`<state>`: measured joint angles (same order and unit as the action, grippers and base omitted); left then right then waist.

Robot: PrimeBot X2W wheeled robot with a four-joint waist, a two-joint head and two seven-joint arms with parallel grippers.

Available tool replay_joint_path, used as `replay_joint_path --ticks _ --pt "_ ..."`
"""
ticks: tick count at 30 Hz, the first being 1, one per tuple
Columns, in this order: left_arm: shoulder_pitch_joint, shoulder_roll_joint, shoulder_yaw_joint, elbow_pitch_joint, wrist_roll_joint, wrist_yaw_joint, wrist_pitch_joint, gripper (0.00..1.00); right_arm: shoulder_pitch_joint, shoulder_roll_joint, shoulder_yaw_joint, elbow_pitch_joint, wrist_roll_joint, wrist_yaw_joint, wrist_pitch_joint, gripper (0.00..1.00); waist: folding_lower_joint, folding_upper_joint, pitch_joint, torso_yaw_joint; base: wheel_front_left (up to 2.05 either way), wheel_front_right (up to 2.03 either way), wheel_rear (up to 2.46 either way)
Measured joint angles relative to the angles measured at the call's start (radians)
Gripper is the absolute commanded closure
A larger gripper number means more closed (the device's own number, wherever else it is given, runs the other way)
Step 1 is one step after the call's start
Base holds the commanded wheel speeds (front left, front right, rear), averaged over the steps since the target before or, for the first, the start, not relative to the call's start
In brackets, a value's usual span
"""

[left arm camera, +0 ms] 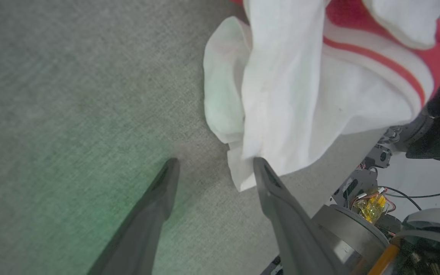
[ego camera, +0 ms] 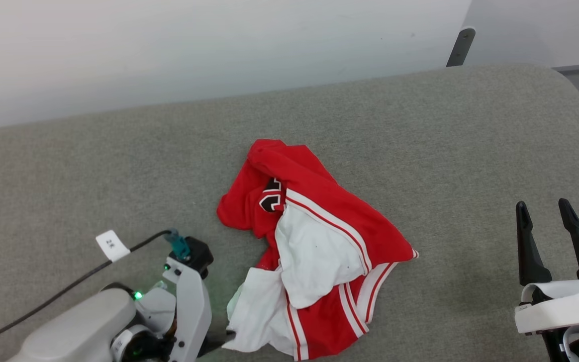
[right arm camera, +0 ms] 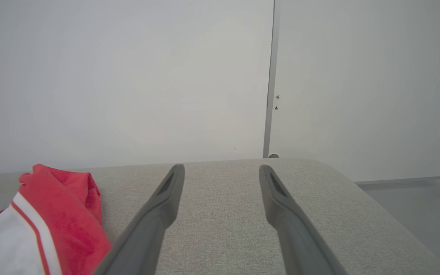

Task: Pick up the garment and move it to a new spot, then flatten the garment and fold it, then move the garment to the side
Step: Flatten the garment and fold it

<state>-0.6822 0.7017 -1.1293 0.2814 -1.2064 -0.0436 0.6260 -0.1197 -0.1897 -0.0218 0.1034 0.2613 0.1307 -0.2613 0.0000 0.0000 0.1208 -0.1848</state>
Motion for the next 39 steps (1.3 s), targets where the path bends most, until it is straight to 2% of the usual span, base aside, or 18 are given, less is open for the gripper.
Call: replay_joint_path --ticks 5,6,7,8,10,17,24,28,30,32,33,35,39 --pt "0.018 -0.012 0.009 0.035 -0.045 0.001 0.011 0.0 0.0 0.0 0.003 0.0 0.0 0.0 0.0 0.0 0.0 0.0 -0.002 -0.001 0.0 0.0 0.0" --pt "0.023 -0.016 0.014 0.043 -0.062 0.001 0.014 0.35 0.0 0.0 0.003 0.0 0.0 0.0 0.0 0.0 0.0 0.0 -0.003 -0.001 0.0 0.0 0.0" --pt "0.031 -0.023 0.026 0.056 -0.089 -0.003 0.015 0.75 0.0 0.0 0.004 0.0 -0.001 0.0 0.0 0.0 0.0 0.0 -0.003 -0.001 0.0 0.0 0.0" --pt "0.031 -0.023 0.026 0.056 -0.089 -0.003 0.015 1.0 0.0 0.0 0.004 0.0 -0.001 0.0 0.0 0.0 0.0 0.0 -0.003 -0.001 0.0 0.0 0.0" --pt "0.039 -0.034 0.033 0.076 -0.127 -0.012 0.035 1.0 0.0 -0.002 0.003 -0.001 -0.004 0.0 0.0 0.0 0.0 0.0 -0.006 0.0 0.0 0.0 0.0" --pt "0.047 -0.035 0.037 0.091 -0.14 -0.024 0.041 1.0 0.002 -0.008 0.001 0.001 -0.011 0.0 0.0 0.0 0.0 0.0 -0.016 0.006 0.0 0.0 0.0" --pt "0.016 0.026 0.068 0.077 -0.13 -0.008 0.023 1.0 0.023 -0.008 -0.003 -0.005 -0.021 0.0 0.0 0.0 0.0001 0.0 -0.043 0.026 0.0 0.0 0.0" --pt "0.015 0.043 0.081 0.056 -0.133 0.001 0.021 1.0 0.028 -0.006 -0.004 -0.01 -0.024 0.0 0.001 0.0 0.0001 0.0 -0.05 0.037 0.0 0.0 0.0" --pt "0.017 0.043 0.1 0.043 -0.167 0.01 0.019 1.0 0.029 -0.003 -0.004 -0.012 -0.025 0.0 0.003 0.0 0.0001 0.0 -0.054 0.044 0.0 0.0 0.0" --pt "0.018 0.037 0.111 0.019 -0.192 0.013 0.024 0.29 0.029 -0.003 -0.005 -0.013 -0.025 0.0 0.003 0.0 0.0 0.0 -0.057 0.051 0.0 0.0 0.0" --pt "0.018 0.033 0.112 0.009 -0.198 0.017 0.026 0.12 0.03 -0.003 -0.005 -0.013 -0.025 0.0 0.003 0.0 0.0 0.0 -0.058 0.054 0.0 0.0 0.0" --pt "0.019 0.03 0.109 -0.012 -0.202 0.017 0.04 0.0 0.03 -0.003 -0.004 -0.015 -0.025 0.0 0.006 0.0 0.0 0.0 -0.059 0.058 0.0 0.0 0.0" --pt "0.022 0.015 0.093 -0.035 -0.209 0.025 0.071 0.0 0.029 -0.002 -0.001 -0.021 -0.026 0.0 0.007 0.0 0.0001 0.0 -0.054 0.059 0.0 0.0 0.0"
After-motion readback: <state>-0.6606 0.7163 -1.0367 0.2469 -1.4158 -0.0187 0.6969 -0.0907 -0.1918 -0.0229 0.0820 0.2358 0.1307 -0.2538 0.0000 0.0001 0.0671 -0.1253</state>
